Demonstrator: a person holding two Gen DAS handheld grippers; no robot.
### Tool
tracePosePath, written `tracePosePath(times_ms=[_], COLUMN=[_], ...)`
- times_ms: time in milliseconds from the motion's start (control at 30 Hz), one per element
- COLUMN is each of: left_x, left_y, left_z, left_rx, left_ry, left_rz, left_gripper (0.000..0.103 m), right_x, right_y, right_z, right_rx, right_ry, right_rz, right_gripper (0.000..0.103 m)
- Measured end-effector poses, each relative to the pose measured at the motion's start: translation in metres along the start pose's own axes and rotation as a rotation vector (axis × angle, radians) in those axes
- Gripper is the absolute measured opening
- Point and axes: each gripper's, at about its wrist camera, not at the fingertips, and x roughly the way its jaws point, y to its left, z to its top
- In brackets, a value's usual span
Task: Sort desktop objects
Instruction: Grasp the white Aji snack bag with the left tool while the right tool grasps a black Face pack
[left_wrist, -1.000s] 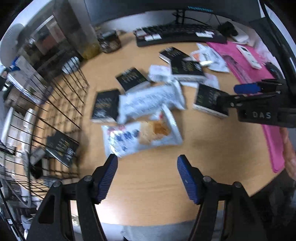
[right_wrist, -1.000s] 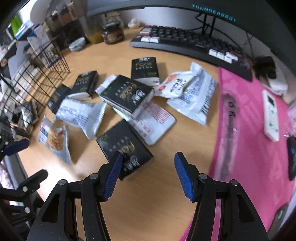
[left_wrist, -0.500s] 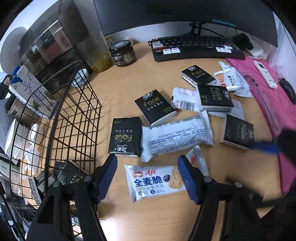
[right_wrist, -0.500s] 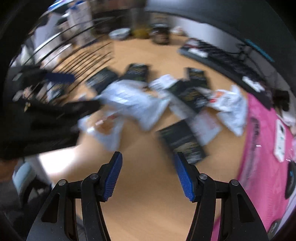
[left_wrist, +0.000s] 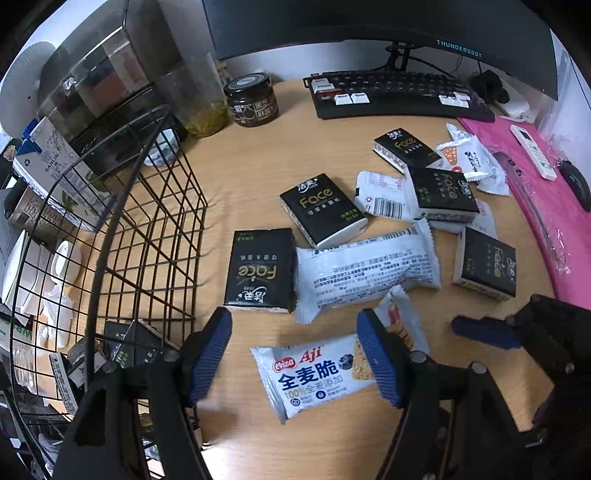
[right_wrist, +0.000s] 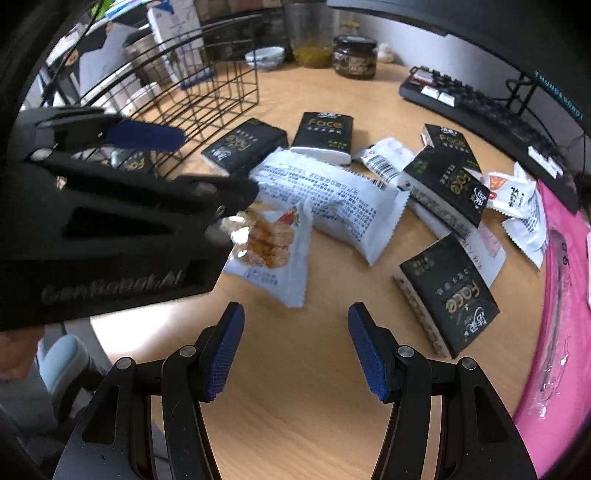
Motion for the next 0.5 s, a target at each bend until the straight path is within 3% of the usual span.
tracePosePath(times_ms=[167, 367, 500], left_x=[0.002, -0.003, -0.023], left_y=[-0.003, 0.004, -0.003], left_z=[-0.006, -0.012, -0.015], left_rx=[0.000, -0.043, 0.005], left_ry=[0.020, 0.030, -0.005], left_rz=[-0.008, -0.032, -0.048], left_gripper=[0.076, 0.076, 0.076], right_x=[0.003, 0.000, -0.018], right_y=[-0.024, -0.023, -0.036], right_z=[0.012, 0.016, 0.007], right_rx=[0.094, 0.051, 0.040], right_ry=[-0.058, -0.060, -0.029], right_rz=[0.009, -0.004, 0.021], right_gripper=[0.060, 0.060, 0.060])
